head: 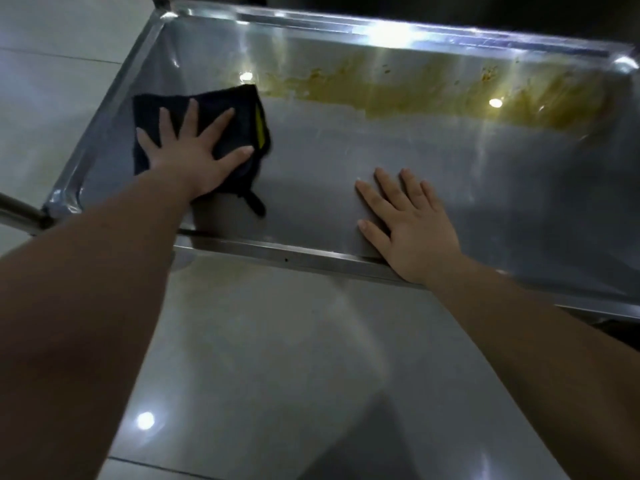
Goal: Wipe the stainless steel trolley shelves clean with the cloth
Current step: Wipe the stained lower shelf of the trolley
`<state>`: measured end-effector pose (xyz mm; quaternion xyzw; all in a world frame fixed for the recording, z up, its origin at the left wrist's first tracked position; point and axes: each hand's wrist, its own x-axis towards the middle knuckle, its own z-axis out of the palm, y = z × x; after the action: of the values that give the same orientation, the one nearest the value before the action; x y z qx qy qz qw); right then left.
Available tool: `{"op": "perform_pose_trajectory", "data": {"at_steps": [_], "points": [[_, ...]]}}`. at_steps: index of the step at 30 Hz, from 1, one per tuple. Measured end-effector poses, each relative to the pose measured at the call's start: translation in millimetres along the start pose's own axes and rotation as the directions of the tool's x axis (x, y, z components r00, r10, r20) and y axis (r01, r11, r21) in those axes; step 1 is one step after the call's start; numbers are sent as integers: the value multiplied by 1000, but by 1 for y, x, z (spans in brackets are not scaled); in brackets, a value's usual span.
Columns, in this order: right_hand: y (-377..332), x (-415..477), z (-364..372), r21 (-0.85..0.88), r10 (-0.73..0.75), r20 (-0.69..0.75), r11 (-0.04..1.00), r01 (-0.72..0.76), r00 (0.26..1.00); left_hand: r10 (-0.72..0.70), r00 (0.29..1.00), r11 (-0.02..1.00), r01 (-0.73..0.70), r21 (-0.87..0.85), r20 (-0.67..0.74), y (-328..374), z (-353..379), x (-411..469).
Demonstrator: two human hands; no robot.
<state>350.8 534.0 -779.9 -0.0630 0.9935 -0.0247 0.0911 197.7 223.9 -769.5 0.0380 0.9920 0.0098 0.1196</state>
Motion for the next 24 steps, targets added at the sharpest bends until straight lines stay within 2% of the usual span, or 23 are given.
{"op": "perform_pose_trajectory", "data": {"at_steps": [7,9,12,14,20,24], "points": [[4,0,-2,1,9,8,1000,-9,1000,261,965,965,-260,31,-40,150,12,-5],[13,1,-4,-11,39,12,999,-39,999,273,960,962,-274,-12,-64,157,17,-5],[60,0,-9,-9,209,51,978,-209,977,270,960,961,-274,-48,-66,146,19,-1],[93,-12,-12,-14,268,50,963,-268,962,262,962,963,-266,-39,-72,144,17,-2],[98,-25,-1,-14,288,-24,958,-288,957,237,970,972,-237,3,-61,156,18,-5],[104,-23,2,10,282,-52,959,-282,958,327,944,945,-327,4,-48,222,21,-23]]}}
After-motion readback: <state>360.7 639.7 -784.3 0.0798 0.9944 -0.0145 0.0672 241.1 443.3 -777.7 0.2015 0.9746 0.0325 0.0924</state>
